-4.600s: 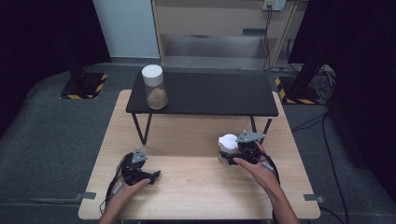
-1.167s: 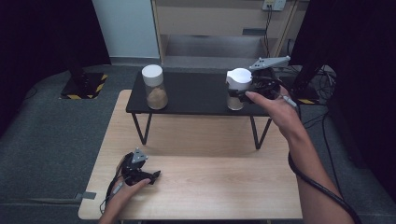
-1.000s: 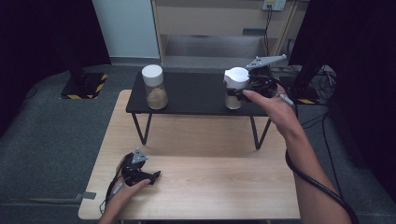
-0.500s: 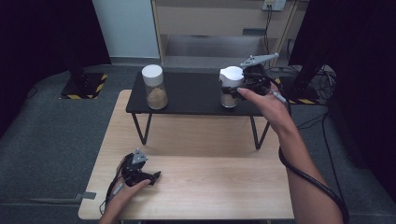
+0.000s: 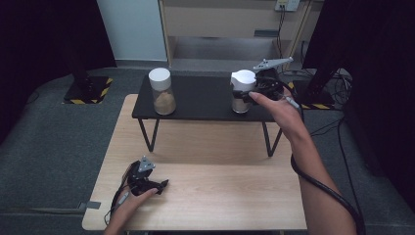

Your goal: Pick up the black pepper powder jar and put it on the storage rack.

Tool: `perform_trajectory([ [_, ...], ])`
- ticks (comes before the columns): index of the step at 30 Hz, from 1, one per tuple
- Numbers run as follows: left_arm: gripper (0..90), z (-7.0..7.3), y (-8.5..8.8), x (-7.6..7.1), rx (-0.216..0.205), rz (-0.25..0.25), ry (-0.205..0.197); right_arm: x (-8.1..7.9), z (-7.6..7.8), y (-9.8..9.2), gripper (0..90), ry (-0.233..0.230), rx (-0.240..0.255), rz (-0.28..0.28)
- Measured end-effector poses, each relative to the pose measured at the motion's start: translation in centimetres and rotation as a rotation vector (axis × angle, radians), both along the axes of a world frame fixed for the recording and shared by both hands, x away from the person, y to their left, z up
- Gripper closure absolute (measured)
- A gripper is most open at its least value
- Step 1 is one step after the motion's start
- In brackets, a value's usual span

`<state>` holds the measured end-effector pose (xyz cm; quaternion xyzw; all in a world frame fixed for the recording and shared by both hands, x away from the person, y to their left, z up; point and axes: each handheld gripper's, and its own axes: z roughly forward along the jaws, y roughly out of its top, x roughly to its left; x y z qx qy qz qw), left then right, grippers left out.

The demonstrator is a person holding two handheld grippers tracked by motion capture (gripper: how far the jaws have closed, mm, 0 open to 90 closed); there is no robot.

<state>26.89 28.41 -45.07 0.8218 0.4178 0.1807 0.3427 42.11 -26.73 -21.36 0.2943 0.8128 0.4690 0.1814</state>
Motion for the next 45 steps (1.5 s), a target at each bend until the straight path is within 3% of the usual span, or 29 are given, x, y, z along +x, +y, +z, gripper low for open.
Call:
perform_trajectory([
  [13,0.0,0.0,0.0,0.0,0.000,0.000,0.000,-0.3,-0.8,-0.3,27.9,-0.014,0.028,-0.008],
  [17,0.0,0.0,0.0,0.0,0.000,0.000,0.000,-0.4,-0.8,-0.4,21.9,-0.018,0.031,-0.010],
  [27,0.0,0.0,0.0,0.0,0.000,0.000,0.000,-1.8,-0.5,-0.6,7.5,-0.071,-0.021,-0.023],
  [45,0.0,0.0,0.0,0.0,-0.002,0.000,0.000,-5.2,1.0,-1.9,5.3,-0.102,-0.063,-0.029],
])
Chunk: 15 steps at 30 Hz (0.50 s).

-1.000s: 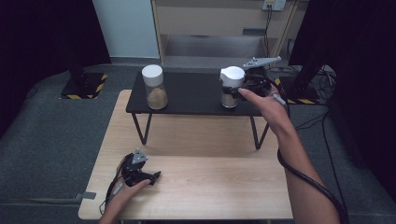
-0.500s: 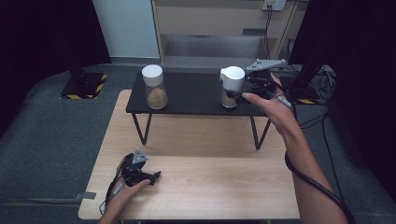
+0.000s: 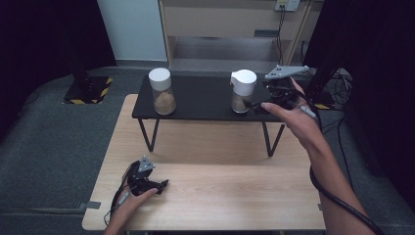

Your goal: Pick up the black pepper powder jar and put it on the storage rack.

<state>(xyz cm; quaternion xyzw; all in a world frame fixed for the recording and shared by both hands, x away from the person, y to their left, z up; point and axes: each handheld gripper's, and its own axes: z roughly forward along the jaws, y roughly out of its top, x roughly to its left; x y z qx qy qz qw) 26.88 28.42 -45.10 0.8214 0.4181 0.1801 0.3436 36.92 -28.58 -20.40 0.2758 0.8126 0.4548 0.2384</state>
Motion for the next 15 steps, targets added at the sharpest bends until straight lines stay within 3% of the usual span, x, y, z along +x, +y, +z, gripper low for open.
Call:
perform_trajectory([
  [15,0.0,0.0,0.0,0.0,0.000,0.000,0.000,-2.6,1.9,0.1,5.0,0.011,-0.048,0.017],
])
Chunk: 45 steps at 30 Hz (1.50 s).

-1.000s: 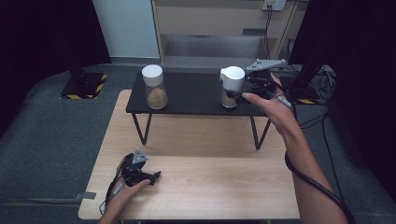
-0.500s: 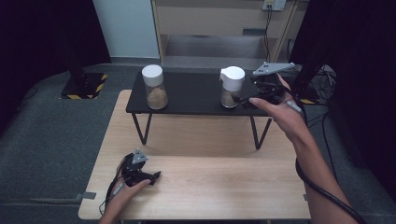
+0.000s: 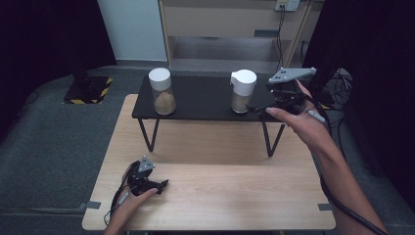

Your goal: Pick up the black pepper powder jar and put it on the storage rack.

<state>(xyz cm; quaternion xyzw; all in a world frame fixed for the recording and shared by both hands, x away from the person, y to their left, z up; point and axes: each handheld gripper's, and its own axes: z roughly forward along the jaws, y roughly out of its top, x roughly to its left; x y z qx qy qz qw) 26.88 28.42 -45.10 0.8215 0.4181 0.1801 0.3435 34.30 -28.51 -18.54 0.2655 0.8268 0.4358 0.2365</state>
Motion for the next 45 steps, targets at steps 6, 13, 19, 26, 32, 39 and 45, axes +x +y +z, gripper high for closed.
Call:
perform_trajectory([
  [6,0.0,0.0,0.0,0.0,0.000,0.000,0.000,-0.8,-0.2,0.3,5.2,0.004,-0.030,0.021],
  [13,0.0,0.0,0.0,0.0,0.000,0.001,0.000,-1.2,-1.8,0.7,5.2,0.027,-0.054,0.043],
  [19,0.0,0.0,0.0,0.0,0.001,-0.001,0.000,-1.7,-3.2,0.9,5.3,0.052,-0.075,0.054],
  [26,0.0,0.0,0.0,0.0,0.001,-0.001,0.001,-1.7,-5.0,0.3,5.3,0.086,-0.061,0.054],
  [32,0.0,0.0,0.0,0.0,0.001,-0.001,0.001,-1.6,-6.4,0.4,5.2,0.110,-0.064,0.053],
  [39,0.0,0.0,0.0,0.0,0.001,0.000,0.001,-1.5,-8.1,0.5,5.2,0.132,-0.081,0.054],
  [45,0.0,0.0,0.0,0.0,0.001,0.000,0.001,-1.5,-9.0,0.5,5.2,0.143,-0.085,0.057],
])
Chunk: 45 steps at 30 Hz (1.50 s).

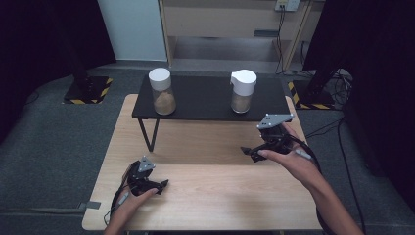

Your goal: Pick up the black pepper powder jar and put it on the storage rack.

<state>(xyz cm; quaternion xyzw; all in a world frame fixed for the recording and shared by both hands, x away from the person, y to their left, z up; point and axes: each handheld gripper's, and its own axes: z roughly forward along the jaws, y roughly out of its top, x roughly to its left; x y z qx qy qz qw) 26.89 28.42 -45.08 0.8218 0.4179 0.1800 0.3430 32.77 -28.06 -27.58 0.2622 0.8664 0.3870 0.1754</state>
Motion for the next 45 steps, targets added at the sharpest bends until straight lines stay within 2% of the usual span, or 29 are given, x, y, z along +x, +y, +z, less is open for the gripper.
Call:
perform_trajectory([
  [28,0.0,0.0,0.0,0.0,0.000,0.000,0.000,-0.4,-4.5,-1.1,5.0,0.061,-0.007,-0.013],
  [45,0.0,0.0,0.0,0.0,0.000,0.000,0.000,-0.8,-7.5,-1.9,5.0,0.099,0.019,-0.023],
])
